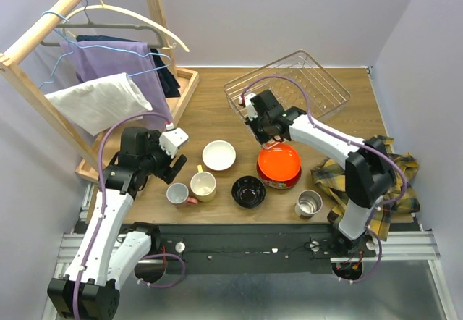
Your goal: Load the mixed dishes into the dish rack
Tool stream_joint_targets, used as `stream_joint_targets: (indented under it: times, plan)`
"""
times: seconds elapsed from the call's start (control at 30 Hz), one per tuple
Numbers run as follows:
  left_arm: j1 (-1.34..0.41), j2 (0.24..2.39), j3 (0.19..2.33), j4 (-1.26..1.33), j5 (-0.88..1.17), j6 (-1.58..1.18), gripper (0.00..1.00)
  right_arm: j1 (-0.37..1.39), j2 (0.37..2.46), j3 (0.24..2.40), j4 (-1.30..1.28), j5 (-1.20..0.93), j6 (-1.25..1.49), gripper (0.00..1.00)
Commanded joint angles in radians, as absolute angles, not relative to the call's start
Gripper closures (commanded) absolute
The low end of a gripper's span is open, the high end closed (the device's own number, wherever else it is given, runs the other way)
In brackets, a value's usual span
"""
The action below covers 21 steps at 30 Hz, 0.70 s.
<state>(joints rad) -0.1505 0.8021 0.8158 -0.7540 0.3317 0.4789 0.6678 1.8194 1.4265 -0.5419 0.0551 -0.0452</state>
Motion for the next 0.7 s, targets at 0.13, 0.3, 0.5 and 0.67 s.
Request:
stream_joint_targets:
  times: [0.13,0.3,0.5,0.67]
  plan:
    - [-0.15,0.779,0.755,-0.696,0.399,0.476,0.12,0.683,1.692,1.229,-0.632,-0.06,-0.411,0.99]
    - [-0.149,0.787,0.747,-0.686,0.417,0.476,0.12,0.683,1.617,1.126,-0.6,-0.025,-0.625,0.99]
    - [-0.153,0.796,0.747,-0.667,0.442,0.453,0.12,0.681,1.56,1.054,-0.618,-0.077,-0.732,0.99]
    - [-0.16,0.795,0.744,-0.667,0.448,0.445,0.12,0.683,1.545,1.052,-0.618,-0.034,-0.73,0.99]
